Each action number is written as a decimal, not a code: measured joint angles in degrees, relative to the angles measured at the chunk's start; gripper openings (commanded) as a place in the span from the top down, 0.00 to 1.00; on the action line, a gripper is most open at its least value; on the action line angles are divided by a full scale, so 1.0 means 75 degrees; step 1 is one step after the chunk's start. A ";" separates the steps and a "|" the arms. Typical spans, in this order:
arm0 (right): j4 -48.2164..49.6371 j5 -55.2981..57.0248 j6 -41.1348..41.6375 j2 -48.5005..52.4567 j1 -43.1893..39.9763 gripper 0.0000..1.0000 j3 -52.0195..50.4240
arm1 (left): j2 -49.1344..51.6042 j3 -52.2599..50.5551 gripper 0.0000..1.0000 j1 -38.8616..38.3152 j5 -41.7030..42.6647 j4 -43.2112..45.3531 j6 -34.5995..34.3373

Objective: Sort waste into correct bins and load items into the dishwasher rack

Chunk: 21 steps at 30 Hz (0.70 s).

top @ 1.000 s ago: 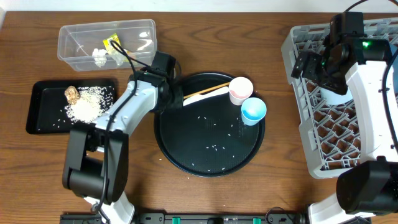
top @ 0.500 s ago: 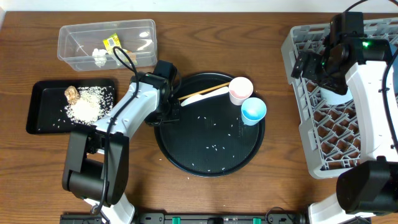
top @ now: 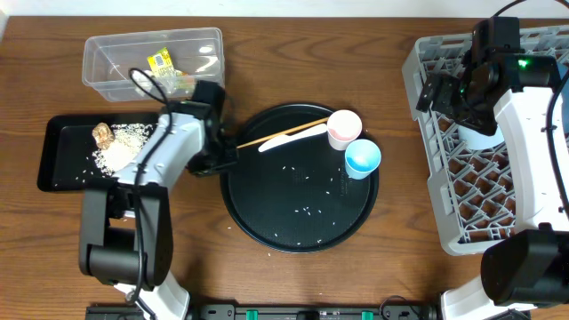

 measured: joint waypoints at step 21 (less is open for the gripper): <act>0.1384 -0.3573 -0.1032 0.0000 0.1422 0.01 0.0000 | -0.2334 0.0015 0.02 0.2174 -0.0379 0.0175 -0.0810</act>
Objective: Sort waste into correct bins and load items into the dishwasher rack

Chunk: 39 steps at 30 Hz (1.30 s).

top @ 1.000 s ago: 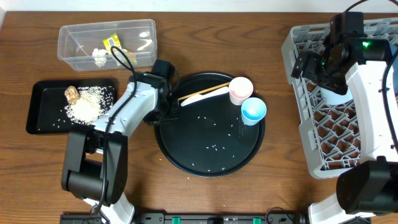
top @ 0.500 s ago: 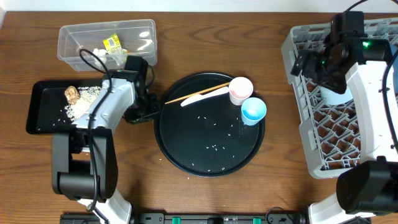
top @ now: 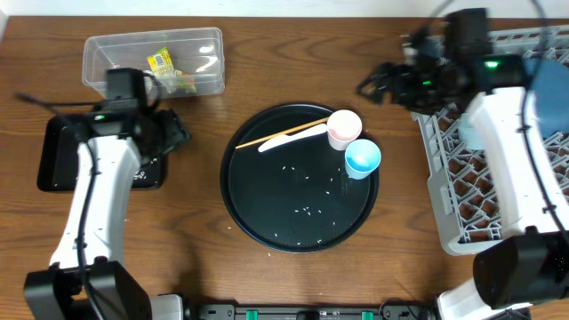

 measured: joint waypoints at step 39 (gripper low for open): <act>0.2652 0.4194 0.4677 0.1020 0.4485 0.01 0.0096 | 0.0009 0.0000 0.02 0.0935 -0.0026 -0.0638 -0.0163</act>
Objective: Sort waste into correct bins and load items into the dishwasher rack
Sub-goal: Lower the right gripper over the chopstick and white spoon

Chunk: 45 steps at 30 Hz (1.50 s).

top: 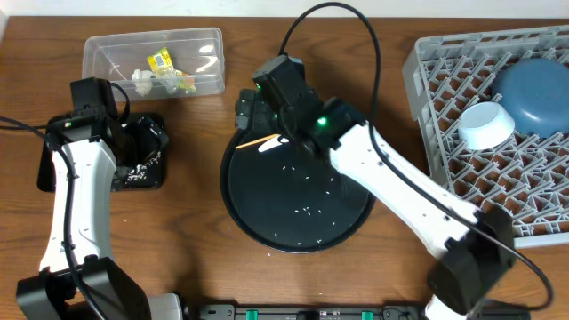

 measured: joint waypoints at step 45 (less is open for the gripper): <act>-0.3477 0.0154 0.3314 0.4558 -0.0525 0.12 0.3605 | 0.0000 0.0000 0.02 0.0000 0.0000 -0.0012 0.0000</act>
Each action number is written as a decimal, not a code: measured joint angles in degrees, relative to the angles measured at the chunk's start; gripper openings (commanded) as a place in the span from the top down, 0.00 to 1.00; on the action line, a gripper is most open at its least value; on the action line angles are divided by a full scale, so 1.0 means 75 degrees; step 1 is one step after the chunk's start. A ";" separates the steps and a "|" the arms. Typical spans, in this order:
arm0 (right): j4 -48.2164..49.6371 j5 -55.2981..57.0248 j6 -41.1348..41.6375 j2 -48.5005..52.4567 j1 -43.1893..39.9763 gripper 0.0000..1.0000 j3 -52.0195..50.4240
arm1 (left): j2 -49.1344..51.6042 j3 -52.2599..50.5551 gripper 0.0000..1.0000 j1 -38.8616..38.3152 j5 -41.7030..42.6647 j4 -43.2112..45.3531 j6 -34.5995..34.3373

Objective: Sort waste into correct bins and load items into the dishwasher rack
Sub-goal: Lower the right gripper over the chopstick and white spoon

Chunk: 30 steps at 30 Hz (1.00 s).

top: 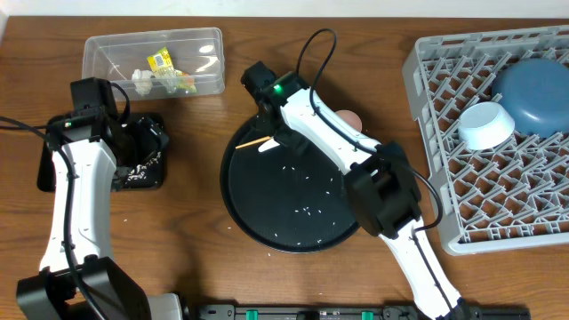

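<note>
My right arm reaches from the lower right across the round black tray [293, 222]. The right gripper [269, 133] sits at the tray's upper left rim, over the near end of the wooden chopsticks [252, 141]; its jaws are hidden by its own body. A sliver of the pink cup [353, 117] shows behind the arm. The blue cup and white spoon are hidden. My left gripper [149, 142] hangs over the right end of the black rectangular tray [46, 160], and its jaws cannot be made out. The grey dishwasher rack [462, 204] holds a blue bowl [532, 84] and a white bowl [484, 126].
A clear plastic bin [98, 53] at the back left holds a yellow wrapper [160, 60] and a white scrap [140, 78]. Rice grains lie scattered on the round tray. Cables loop above both arms.
The right arm has swung, so its wrist now lies along the tray's upper left with the gripper at the chopsticks' end. The pink cup's edge shows again. The left arm has not moved.
My left gripper was at the round tray's left rim while the right worked over the rack. Then the left was back over the black rectangular tray and the right was leaving the rack. Later the right stretched across the round tray, and now sits at the chopsticks.
</note>
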 measured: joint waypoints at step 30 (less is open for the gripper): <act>-0.0437 0.0125 0.0032 0.0000 -0.0003 0.24 -0.0204 | 0.0000 0.0000 0.02 0.0000 0.0000 0.0000 0.0000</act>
